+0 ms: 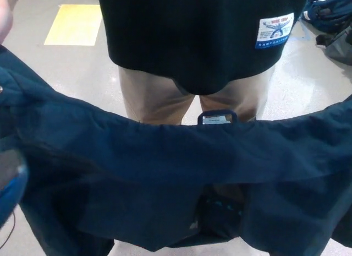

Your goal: A person hands a coat to the robot and the robot grabs it with both hands and holds it while the person wears the coat.

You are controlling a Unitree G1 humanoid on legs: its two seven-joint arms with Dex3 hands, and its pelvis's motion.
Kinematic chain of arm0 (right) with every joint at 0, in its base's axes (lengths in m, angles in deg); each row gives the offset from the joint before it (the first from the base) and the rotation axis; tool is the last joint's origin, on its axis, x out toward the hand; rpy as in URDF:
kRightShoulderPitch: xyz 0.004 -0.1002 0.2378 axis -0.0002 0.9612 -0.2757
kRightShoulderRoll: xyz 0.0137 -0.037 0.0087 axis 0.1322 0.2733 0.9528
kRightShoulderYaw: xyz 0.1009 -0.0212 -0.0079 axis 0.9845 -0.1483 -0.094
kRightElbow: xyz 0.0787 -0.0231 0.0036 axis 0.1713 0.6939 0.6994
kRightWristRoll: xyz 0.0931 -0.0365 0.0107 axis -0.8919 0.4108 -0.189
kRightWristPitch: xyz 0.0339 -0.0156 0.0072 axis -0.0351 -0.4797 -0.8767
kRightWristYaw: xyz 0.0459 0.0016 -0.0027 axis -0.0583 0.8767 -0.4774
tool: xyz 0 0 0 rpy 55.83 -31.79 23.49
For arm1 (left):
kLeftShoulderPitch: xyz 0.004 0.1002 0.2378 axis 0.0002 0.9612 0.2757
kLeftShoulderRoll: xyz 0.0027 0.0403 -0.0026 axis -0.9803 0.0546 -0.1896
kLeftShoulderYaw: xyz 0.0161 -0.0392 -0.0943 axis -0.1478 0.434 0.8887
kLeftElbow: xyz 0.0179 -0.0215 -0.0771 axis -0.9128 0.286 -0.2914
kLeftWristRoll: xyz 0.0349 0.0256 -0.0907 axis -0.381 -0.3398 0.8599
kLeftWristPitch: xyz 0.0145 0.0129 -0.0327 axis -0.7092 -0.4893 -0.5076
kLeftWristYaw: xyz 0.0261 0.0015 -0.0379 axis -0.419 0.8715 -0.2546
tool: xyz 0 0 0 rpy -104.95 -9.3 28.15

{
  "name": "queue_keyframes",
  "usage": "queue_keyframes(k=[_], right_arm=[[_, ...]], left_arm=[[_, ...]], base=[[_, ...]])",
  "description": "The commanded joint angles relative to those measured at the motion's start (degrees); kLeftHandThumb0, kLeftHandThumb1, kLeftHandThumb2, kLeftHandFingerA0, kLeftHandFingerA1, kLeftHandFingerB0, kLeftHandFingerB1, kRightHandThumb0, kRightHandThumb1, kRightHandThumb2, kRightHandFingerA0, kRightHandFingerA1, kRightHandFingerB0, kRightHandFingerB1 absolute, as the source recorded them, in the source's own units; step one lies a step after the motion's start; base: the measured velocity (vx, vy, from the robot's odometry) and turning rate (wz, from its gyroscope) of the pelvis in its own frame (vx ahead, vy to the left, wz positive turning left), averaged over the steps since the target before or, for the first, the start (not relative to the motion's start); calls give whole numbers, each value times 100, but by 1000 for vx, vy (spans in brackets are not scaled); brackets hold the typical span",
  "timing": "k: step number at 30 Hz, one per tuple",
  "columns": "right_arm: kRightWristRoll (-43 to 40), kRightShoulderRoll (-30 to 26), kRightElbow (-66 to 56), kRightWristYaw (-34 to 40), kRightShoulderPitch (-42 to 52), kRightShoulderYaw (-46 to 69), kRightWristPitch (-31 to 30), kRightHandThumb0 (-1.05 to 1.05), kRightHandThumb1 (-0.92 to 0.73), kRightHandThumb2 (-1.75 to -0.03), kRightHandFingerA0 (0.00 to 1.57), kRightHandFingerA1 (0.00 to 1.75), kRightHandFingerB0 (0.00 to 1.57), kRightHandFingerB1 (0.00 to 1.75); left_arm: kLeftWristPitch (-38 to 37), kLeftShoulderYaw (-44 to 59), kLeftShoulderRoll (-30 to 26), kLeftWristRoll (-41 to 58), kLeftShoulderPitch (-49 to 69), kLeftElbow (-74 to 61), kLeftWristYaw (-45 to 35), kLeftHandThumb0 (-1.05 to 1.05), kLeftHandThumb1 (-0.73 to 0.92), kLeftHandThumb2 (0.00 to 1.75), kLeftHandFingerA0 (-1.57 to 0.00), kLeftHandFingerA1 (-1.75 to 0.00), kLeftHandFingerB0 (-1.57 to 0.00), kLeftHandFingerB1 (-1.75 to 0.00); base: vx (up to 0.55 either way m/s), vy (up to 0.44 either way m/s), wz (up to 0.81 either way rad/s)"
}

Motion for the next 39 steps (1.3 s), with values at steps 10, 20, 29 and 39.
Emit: queue_keyframes(k=[10, 20, 29, 39], right_arm=[[-424, -1691, -577, -2857, -486, 700, -2544, -74, -69, -61, 78, 50, 0, 4], [-412, -2635, -215, -3844, -1659, 19, -3630, -75, -68, -61, 76, 49, 0, 1], [-33, -2634, 188, -4362, -2810, -900, -4377, -74, -66, -60, 81, 50, 0, 6], [1211, -2520, 526, -5542, -3817, -2021, -5408, -88, -74, -63, 99, 63, 0, 6]], left_arm=[[1540, 1957, -2108, -427, -83, 629, -3127, -98, 67, 99, 0, -6, 0, -4], [2141, 948, -3127, -292, -1306, 1461, -4213, -101, 66, 98, 0, -4, 0, 0], [2524, 123, -3070, -921, -2265, 1859, -4738, -101, 66, 99, -1, -7, 0, 0], [2890, -535, -2888, -1207, -2787, 2228, -5258, -95, 60, 96, -3, -13, 0, -3]], base=[[0, 0, 0], [0, 0, 0], [0, 0, 0], [0, 0, 0]])
